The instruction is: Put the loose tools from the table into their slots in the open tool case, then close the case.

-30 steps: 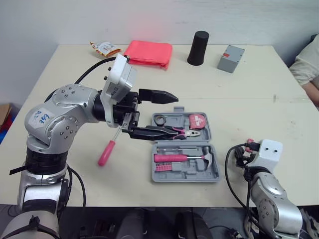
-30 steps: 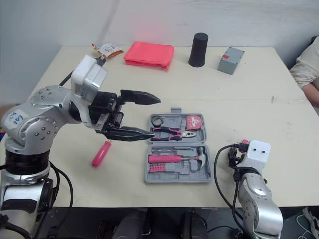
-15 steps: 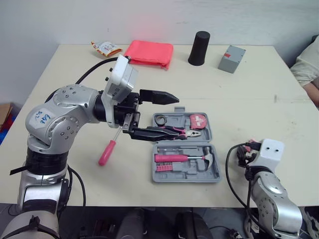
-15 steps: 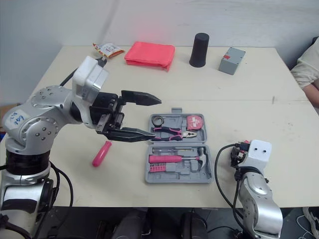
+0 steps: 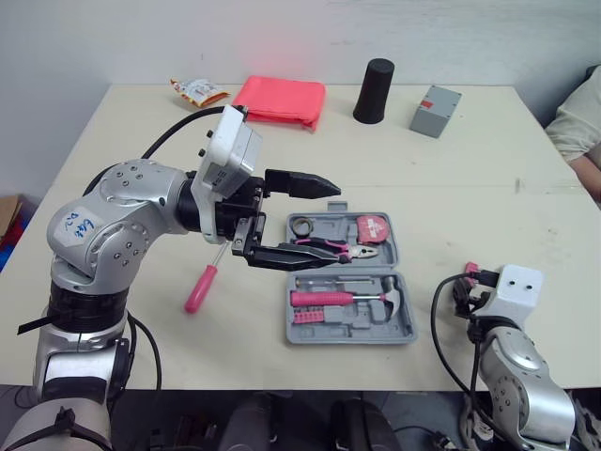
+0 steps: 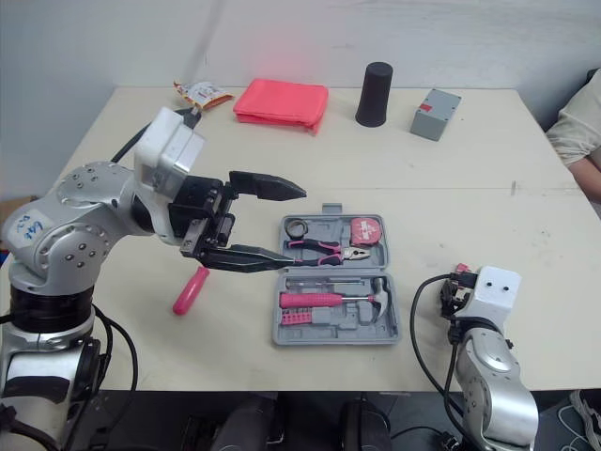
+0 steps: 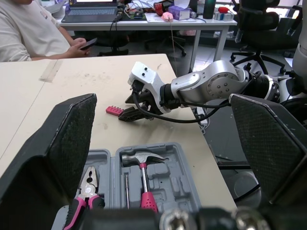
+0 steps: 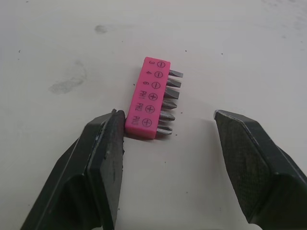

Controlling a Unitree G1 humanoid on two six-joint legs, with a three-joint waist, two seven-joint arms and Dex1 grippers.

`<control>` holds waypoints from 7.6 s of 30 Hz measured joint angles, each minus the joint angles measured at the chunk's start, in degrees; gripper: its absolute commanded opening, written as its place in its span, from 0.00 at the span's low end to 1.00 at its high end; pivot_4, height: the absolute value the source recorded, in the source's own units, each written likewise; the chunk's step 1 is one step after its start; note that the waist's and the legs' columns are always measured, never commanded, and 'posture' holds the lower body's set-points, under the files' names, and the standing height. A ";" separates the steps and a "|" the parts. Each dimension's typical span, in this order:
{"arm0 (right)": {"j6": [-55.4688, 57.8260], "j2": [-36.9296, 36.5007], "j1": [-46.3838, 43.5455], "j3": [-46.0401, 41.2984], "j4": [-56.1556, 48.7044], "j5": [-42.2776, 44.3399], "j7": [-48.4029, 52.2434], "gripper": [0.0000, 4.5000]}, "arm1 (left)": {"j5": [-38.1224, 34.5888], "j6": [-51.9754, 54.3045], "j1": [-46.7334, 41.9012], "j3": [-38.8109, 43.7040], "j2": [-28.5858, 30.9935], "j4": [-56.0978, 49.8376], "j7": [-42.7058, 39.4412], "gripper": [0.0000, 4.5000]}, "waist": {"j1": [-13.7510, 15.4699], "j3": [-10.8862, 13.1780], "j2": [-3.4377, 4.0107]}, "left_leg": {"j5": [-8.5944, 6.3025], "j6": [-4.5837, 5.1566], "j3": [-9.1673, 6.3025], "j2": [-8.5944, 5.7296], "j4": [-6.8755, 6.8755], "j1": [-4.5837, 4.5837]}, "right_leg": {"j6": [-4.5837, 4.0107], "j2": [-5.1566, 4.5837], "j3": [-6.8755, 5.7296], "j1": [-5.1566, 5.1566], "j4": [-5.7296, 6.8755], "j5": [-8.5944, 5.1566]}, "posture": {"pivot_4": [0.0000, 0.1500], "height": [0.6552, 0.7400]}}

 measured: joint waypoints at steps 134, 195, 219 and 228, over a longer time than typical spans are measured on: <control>-24.71 -51.64 -8.52 -6.47 40.82 14.96 73.89 0.99 | 8.05 -5.43 73.16 58.63 4.24 -0.64 16.11 1.00 | -0.19 0.26 0.10 | -1.08 -0.03 -0.08 0.54 0.11 0.68 | -0.41 -0.21 -0.19 0.94 -0.90 -0.16 | 1.00 0.95; -5.47 -57.15 3.50 -3.56 -1.22 31.13 79.45 1.00 | 19.08 27.56 -1.13 -36.10 0.97 -13.12 13.75 0.12 | 1.67 0.52 -0.16 | -0.22 -0.03 0.08 0.53 0.33 -0.06 | -0.20 0.09 -0.02 0.19 -0.58 0.02 | 1.00 0.95; -5.03 -56.53 2.68 -3.50 -2.49 31.75 78.25 1.00 | 21.66 16.23 0.00 -32.27 1.85 -15.42 10.39 0.78 | 1.94 0.52 -0.17 | -0.23 -0.01 -0.04 0.49 0.49 -0.09 | -0.20 0.08 -0.10 0.29 -0.57 0.02 | 1.00 0.95; -5.66 -55.21 0.91 -0.35 -1.39 31.80 76.86 1.00 | 20.22 -3.66 20.20 -23.58 -4.21 -7.77 7.09 0.01 | 1.64 0.51 -0.15 | -0.24 0.00 -0.10 0.50 0.64 -0.08 | -0.20 0.07 -0.17 0.33 -0.49 0.02 | 1.00 0.95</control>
